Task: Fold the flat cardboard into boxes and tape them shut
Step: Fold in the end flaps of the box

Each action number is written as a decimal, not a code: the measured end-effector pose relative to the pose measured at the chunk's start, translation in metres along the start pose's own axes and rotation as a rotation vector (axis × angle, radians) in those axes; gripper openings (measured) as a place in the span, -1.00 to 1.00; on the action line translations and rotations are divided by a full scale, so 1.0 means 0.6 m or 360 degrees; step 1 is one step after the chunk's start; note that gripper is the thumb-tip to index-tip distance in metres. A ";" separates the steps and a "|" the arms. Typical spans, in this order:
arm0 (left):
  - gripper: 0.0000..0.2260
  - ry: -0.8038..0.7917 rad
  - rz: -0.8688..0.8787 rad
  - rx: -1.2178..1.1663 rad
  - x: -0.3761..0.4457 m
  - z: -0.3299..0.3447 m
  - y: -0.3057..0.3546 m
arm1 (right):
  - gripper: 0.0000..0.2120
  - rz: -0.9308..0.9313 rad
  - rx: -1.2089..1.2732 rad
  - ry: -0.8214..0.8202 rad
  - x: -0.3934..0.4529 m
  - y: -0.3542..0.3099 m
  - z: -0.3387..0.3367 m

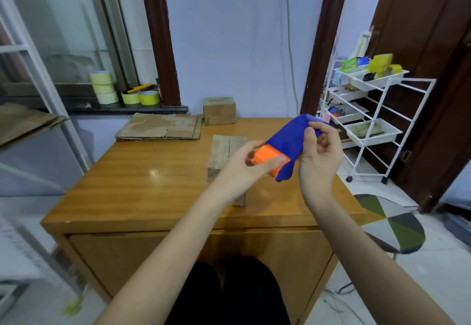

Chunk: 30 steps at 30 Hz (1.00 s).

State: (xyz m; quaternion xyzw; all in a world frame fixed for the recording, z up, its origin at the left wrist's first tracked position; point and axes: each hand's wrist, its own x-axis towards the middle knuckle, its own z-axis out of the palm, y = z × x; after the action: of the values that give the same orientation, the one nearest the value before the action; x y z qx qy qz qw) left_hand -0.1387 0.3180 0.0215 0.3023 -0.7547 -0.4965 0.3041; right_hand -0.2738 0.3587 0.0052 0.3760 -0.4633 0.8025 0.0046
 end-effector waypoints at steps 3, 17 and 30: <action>-0.43 0.0145 0.0054 0.0171 0.005 0.008 -0.003 | -0.92 0.0052 -0.0047 -0.0008 -0.011 -0.007 0.015; -0.47 0.0156 0.0159 0.0466 0.004 -0.039 -0.018 | -0.65 -0.0947 -0.1201 -0.0809 0.076 -0.043 -0.020; -0.16 -0.0113 0.0030 0.0342 0.000 -0.073 -0.021 | -0.77 -0.0027 -0.0456 -0.1197 0.081 -0.001 -0.021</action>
State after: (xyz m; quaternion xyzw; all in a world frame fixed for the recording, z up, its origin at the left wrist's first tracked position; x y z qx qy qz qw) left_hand -0.1032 0.2891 0.0237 0.3083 -0.8166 -0.4204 0.2478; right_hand -0.3160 0.3518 0.0313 0.6429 -0.5368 0.5359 -0.1062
